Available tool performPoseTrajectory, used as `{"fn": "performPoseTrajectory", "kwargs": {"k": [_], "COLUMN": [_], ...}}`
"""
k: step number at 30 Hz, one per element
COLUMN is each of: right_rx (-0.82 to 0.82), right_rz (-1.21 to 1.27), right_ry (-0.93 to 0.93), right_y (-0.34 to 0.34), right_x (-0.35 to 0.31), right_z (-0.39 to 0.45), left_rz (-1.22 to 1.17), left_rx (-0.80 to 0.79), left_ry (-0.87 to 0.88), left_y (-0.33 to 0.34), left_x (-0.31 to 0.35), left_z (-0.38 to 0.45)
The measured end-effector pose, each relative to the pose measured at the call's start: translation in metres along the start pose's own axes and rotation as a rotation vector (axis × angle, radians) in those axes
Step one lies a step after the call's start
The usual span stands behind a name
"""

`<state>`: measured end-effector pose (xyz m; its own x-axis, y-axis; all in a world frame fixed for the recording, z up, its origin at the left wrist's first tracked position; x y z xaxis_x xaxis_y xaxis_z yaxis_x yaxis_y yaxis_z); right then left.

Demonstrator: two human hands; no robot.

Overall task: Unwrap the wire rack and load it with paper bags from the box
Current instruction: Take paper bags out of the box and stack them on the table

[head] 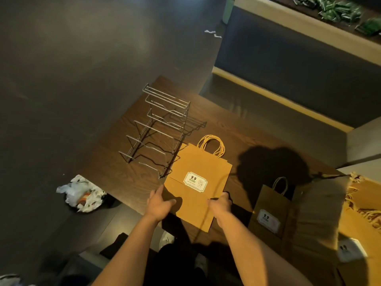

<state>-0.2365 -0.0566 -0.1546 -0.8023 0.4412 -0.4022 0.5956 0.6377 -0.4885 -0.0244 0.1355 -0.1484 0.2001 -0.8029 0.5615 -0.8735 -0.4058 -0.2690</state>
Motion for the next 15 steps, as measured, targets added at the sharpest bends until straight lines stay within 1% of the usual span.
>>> {"fn": "performPoseTrajectory", "kwargs": {"k": [5,9,11,15], "right_rx": [0.009,0.068,0.099,0.097], "right_rz": [0.069,0.014,-0.009,0.073], "right_ry": [-0.085,-0.126,-0.129,-0.081], "right_y": [-0.005,-0.017,-0.021,-0.023], "right_x": [0.011,0.02,0.024,0.031], "right_z": [-0.004,-0.014,-0.012,-0.001], "left_rz": [-0.133,-0.29,-0.313,-0.289], "left_rx": [-0.002,-0.028,-0.015,-0.015], "left_ry": [0.003,0.02,0.04,0.074], "left_y": [0.004,0.014,0.022,0.039], "left_x": [-0.006,0.0,-0.013,-0.039], "left_z": [0.004,0.005,0.024,0.061]}}
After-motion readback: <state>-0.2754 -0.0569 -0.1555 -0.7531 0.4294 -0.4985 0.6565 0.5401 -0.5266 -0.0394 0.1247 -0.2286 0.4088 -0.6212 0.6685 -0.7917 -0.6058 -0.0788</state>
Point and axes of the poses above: each hand's wrist, its own z-axis towards the middle knuckle, its own y-axis out of the palm, x = y × z, the point moved 10 cm from there along z, towards the middle knuckle, and after that the axes turned 3 degrees about -x, right-handed, at the moved point
